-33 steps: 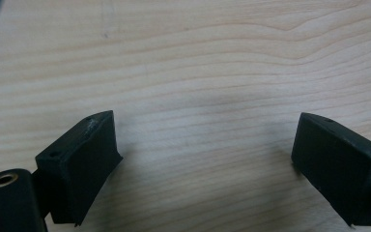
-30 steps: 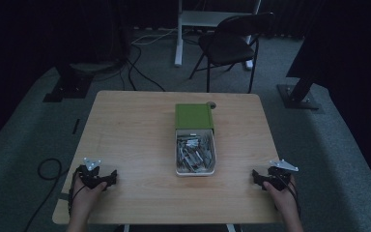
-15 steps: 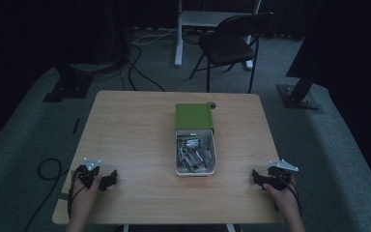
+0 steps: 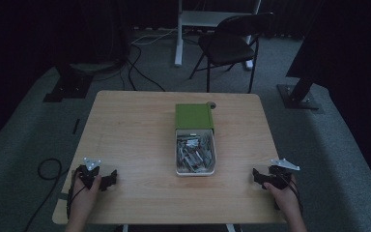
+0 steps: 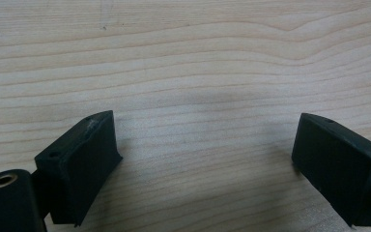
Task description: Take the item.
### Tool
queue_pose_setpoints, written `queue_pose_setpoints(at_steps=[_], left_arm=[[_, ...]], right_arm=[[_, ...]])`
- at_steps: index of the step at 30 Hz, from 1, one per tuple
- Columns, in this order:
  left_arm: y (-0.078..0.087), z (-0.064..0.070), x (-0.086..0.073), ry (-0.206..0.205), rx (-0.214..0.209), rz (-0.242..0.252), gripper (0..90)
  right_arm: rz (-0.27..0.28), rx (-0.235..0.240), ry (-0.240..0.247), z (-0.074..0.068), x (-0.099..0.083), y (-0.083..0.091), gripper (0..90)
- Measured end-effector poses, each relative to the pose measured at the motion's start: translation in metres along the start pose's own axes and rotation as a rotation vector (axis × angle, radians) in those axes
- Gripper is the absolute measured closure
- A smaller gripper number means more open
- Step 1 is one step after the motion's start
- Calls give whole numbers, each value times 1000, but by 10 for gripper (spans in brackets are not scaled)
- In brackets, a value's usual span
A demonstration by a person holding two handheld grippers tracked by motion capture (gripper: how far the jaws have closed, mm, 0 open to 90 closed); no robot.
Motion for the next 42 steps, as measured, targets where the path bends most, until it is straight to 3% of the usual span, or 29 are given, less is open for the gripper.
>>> queue_pose_setpoints(at_steps=[13,26,42], left_arm=[[-1,1,0,11,12,-7,73],[-1,1,1,9,11,-10,69],[-1,1,1,9,11,-9,69]], right_arm=[[38,34,22,-19,22,15,127],[87,80,85,-44,44,30,134],[113,133,164,-75,58,38,155]])
Point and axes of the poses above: each handheld gripper's, and its own axes: y roughly backward along the jaws, x roughly out of its top, z roughly to its right, the point moved 1 cm from there along -y, roughly forward along the jaws, and after that the axes turned 7 degrees about -y, right-handed, at the moved point
